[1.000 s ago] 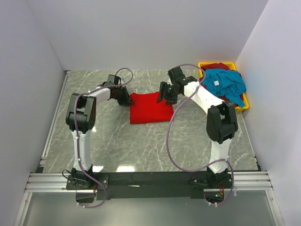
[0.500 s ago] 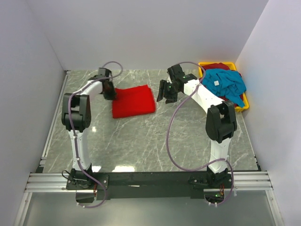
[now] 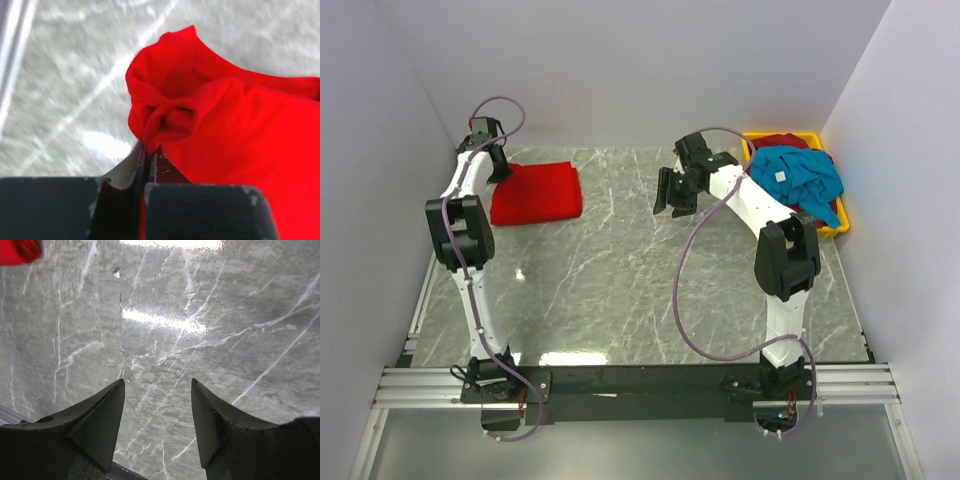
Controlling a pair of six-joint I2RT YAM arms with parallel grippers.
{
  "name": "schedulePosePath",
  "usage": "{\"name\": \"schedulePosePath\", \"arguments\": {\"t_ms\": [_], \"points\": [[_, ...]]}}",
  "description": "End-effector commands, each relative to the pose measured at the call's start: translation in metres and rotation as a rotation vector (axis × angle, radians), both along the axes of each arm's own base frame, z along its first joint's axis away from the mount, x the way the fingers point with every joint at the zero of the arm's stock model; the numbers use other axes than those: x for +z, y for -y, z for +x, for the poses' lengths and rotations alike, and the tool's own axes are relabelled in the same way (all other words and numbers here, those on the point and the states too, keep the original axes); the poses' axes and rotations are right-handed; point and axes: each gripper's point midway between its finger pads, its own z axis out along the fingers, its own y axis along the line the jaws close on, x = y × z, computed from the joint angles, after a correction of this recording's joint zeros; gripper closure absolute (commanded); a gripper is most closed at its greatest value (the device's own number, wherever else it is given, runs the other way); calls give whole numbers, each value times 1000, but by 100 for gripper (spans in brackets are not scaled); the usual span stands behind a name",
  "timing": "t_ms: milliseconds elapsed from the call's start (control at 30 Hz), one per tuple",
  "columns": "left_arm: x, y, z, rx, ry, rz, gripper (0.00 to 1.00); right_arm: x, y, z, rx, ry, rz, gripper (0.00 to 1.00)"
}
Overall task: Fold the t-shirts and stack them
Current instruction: Neatly place the folded tshirt to the corner
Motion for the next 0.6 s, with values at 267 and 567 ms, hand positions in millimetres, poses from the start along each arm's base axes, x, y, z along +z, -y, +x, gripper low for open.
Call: {"name": "schedulePosePath", "arguments": {"t_ms": [267,567], "points": [[6,-71,23,-4,1,205,99,4,-2,-2,23,-14,5,37],[41,-107,41,6,95,298,100,-3,-5,-3,36,-40,6,37]]}}
